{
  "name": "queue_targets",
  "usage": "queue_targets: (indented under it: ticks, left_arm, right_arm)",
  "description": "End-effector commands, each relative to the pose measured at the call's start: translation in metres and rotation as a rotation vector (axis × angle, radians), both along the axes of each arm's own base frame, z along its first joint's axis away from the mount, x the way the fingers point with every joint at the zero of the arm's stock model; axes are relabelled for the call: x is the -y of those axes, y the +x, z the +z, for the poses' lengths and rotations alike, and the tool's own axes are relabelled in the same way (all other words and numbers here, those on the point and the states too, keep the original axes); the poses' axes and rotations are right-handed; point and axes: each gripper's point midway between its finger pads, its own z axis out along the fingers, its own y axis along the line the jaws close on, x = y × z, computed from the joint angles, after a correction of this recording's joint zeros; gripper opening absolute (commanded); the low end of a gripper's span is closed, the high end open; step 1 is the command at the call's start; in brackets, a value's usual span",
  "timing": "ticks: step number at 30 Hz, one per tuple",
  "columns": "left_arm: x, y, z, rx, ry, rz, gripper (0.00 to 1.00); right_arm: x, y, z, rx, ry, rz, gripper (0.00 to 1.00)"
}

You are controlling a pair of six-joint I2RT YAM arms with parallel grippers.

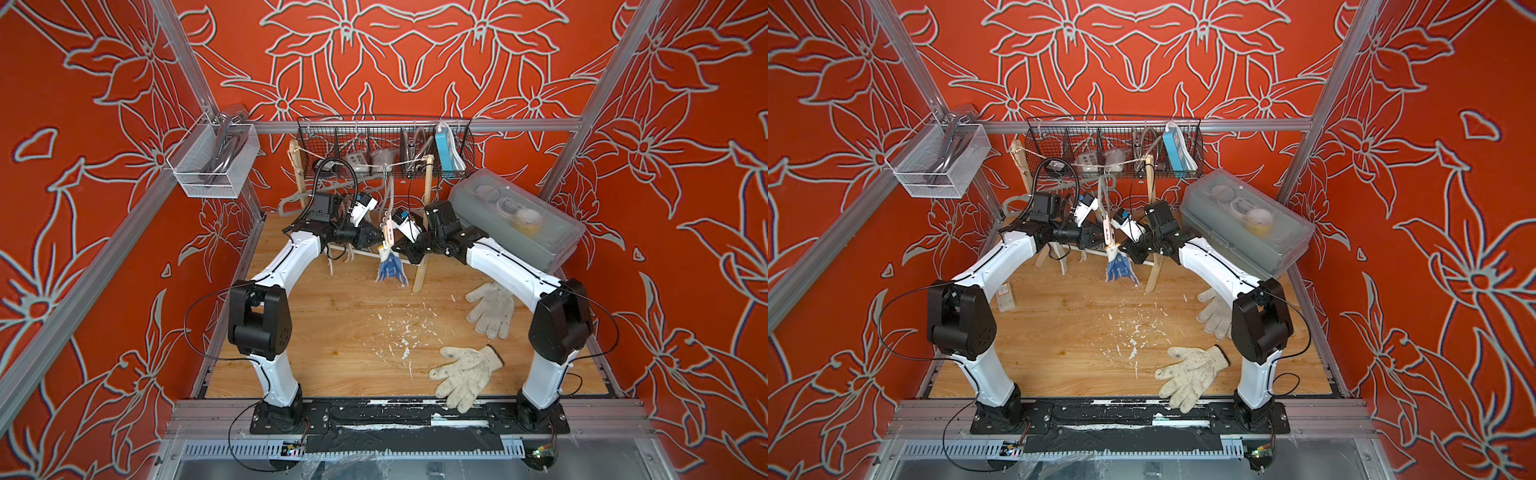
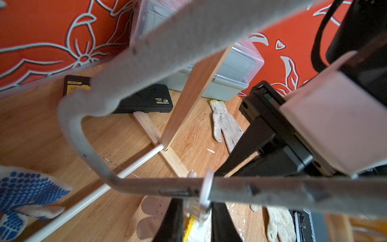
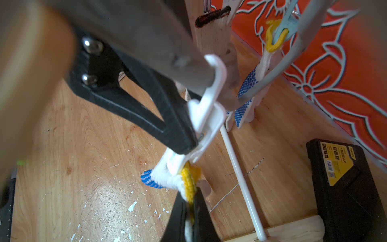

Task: Clip the gloves onto a hanger to dry
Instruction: Clamp the glove onto the hanger.

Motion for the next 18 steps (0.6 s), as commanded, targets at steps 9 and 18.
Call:
queue_targets:
  ticks: [9, 18]
  left_arm:
    - [0.01, 0.003, 0.001, 0.003, -0.008, -0.03, 0.06]
    - [0.011, 0.004, -0.004, -0.011, -0.005, -0.024, 0.06]
  right_arm:
    - [-0.006, 0.009, 0.005, 0.032, -0.017, 0.016, 0.0]
    - [-0.016, 0.019, 0.01, 0.038, -0.006, 0.021, 0.0]
